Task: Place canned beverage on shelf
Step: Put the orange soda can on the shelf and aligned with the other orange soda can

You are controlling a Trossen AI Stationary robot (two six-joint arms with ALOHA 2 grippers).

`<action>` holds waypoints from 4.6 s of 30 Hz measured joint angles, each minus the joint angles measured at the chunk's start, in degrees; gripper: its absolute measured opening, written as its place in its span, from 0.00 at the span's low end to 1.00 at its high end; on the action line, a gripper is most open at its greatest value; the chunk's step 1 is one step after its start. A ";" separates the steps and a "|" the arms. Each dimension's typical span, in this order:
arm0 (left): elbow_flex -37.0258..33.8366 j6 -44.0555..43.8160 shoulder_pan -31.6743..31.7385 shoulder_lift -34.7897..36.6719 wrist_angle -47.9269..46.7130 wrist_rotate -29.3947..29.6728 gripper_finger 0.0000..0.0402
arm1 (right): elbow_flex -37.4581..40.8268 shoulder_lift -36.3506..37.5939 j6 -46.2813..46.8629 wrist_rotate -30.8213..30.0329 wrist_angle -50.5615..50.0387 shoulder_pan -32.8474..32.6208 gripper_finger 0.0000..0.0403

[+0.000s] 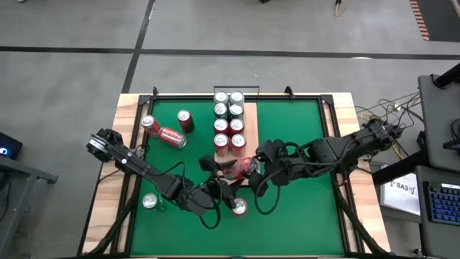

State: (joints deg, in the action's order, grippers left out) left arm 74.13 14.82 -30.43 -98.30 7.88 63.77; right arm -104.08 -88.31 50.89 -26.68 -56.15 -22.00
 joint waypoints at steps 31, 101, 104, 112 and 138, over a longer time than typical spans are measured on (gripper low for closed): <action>-18.00 -0.83 -11.82 20.72 12.26 -16.19 0.68 | 1.70 2.89 -42.40 4.65 13.03 -0.57 0.82; -34.84 1.41 -11.54 25.77 37.82 -33.31 0.68 | 16.02 -12.79 -70.06 19.51 73.87 -1.16 0.81; -34.84 1.64 -11.63 25.81 38.13 -33.71 0.68 | 14.24 -13.92 -70.77 19.61 73.72 -1.21 0.81; -34.80 2.39 -11.63 25.92 38.21 -33.33 0.68 | 13.39 -14.32 -69.93 21.24 73.67 -0.73 0.68; -34.73 3.13 -11.42 30.40 33.41 -22.70 0.92 | 13.39 -9.99 -64.13 18.21 72.20 1.32 0.68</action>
State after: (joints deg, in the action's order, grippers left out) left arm 39.40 17.95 -41.85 -67.90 41.29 41.07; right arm -90.70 -98.30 -13.24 -8.47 16.05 -20.68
